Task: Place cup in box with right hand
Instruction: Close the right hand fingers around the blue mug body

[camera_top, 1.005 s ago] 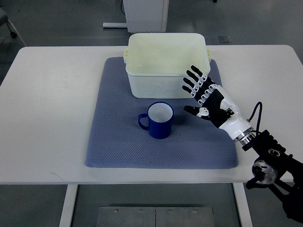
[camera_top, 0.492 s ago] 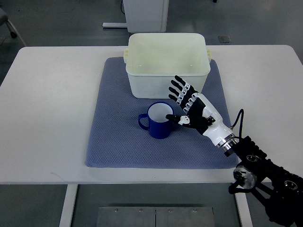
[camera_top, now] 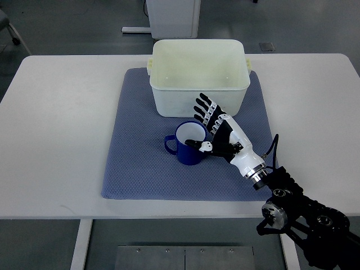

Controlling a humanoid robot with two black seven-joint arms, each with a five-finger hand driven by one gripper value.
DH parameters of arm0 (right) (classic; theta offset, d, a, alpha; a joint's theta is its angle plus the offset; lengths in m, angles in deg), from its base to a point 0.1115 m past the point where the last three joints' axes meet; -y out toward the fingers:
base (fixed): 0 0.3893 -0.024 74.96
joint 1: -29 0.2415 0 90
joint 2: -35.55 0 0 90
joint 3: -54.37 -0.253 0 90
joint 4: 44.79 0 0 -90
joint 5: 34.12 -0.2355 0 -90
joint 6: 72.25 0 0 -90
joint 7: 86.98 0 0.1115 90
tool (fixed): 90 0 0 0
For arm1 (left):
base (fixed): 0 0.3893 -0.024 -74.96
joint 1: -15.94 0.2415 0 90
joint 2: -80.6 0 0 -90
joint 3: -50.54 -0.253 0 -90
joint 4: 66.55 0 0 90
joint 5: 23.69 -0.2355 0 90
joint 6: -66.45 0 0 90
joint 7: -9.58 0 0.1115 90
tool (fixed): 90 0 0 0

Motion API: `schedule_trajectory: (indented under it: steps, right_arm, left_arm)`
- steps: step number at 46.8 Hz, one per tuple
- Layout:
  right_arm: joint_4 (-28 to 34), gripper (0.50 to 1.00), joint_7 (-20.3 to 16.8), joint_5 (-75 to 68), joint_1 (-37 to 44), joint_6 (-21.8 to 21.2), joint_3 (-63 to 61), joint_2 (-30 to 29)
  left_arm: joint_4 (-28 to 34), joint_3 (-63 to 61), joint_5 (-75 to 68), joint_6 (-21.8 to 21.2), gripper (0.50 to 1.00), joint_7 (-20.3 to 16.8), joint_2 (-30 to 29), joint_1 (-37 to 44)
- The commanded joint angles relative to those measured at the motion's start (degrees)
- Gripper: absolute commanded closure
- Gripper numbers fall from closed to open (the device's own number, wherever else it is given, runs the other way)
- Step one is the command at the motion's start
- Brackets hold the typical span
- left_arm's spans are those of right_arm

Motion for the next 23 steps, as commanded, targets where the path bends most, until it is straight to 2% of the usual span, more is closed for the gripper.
schedule_trajectory:
  steps: [1, 23]
  right_arm:
    - [0.0, 0.509, 0.4, 0.0, 0.0, 0.2, 0.8, 0.0]
    - [-0.8, 0.515, 0.4, 0.0, 0.0, 5.5, 4.4, -1.8]
  left_arm:
    - [0.0, 0.0, 0.0, 0.0, 0.5, 0.0, 0.0, 0.0]
    - [0.0, 0.0, 0.0, 0.0, 0.5, 0.0, 0.0, 0.0]
